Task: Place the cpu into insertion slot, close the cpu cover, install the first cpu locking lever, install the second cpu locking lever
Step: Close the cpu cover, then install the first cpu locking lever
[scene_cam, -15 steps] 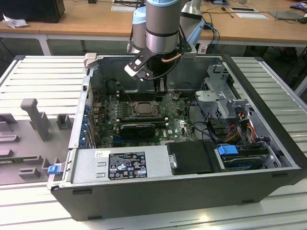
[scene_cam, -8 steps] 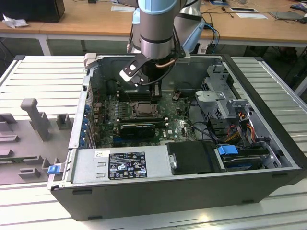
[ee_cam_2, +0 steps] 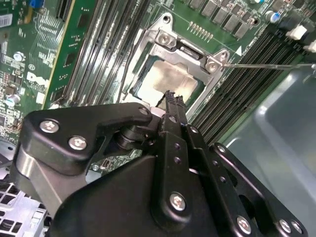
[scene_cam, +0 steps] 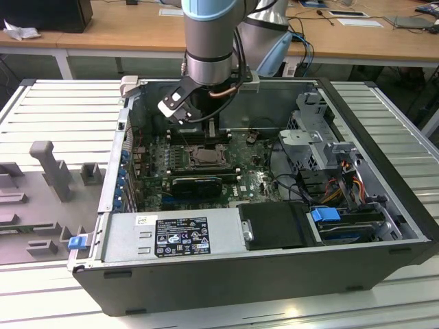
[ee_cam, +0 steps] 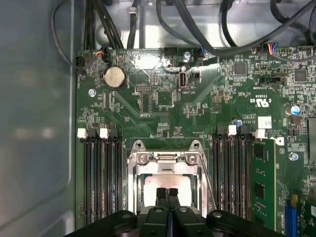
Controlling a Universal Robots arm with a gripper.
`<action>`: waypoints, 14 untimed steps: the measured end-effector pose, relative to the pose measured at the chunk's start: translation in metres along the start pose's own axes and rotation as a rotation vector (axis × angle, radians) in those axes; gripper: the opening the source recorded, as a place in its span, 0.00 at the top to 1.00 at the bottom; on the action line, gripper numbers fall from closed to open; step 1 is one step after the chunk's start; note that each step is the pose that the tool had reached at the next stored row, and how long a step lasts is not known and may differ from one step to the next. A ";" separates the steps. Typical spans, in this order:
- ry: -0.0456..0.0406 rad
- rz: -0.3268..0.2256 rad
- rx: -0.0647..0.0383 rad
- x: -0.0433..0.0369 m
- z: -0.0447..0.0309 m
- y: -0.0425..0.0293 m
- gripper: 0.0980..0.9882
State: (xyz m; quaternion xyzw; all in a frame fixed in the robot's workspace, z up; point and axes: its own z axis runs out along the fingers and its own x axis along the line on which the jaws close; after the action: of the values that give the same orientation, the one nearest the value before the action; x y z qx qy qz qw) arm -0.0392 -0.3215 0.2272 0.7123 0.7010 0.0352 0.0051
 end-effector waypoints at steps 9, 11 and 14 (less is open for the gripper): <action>-0.0008 0.000 0.000 0.0006 -0.0144 -0.0019 0.99; -0.0023 0.000 0.001 0.0008 -0.0205 -0.0016 0.99; -0.0044 0.000 0.001 0.0013 -0.0310 -0.0010 0.99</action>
State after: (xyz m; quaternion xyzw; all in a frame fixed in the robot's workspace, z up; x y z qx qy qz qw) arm -0.0419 -0.3215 0.2582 0.7122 0.7011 0.0334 0.0064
